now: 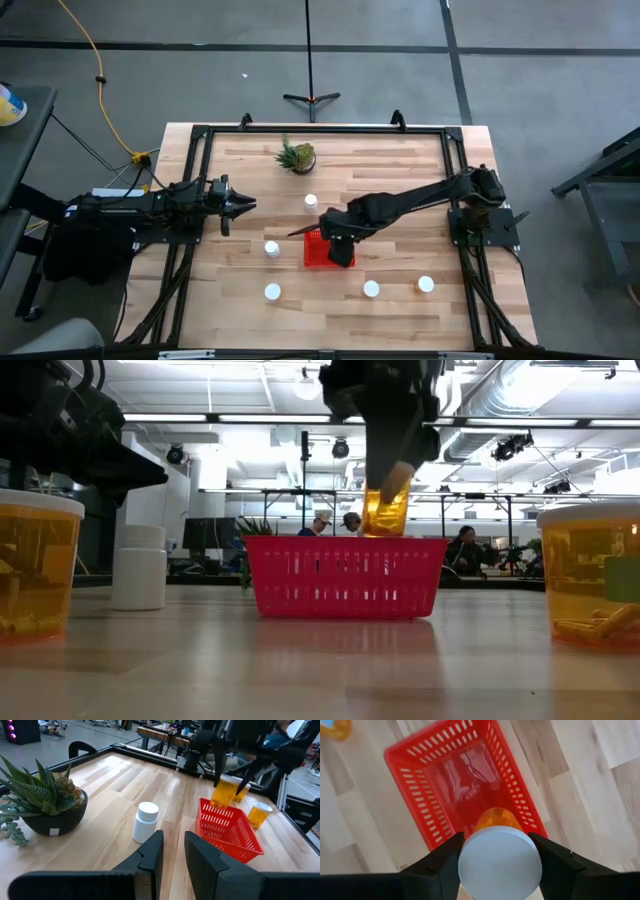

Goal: Pick and place pill bottles into a basket
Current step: Put the orange pill bottle into the red bin

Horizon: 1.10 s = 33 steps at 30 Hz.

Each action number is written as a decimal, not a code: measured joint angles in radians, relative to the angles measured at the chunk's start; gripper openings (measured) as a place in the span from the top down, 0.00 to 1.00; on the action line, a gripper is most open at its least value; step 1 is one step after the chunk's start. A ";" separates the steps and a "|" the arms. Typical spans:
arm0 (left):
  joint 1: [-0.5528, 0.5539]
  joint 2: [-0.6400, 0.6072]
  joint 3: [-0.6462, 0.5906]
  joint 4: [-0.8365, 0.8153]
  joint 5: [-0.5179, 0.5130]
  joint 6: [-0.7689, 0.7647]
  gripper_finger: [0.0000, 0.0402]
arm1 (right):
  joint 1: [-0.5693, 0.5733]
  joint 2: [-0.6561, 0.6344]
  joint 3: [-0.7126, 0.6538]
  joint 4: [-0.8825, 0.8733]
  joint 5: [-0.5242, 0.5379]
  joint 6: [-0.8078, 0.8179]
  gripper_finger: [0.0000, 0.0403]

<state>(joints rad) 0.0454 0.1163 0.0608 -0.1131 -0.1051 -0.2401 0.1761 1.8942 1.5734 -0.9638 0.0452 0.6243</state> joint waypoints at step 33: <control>0.000 0.000 0.000 0.003 0.000 0.000 0.71 | -0.039 0.120 0.000 0.023 -0.015 -0.031 0.50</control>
<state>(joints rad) 0.0454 0.1163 0.0606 -0.1104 -0.1051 -0.2399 0.1368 2.0146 1.5734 -0.9412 0.0297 0.5938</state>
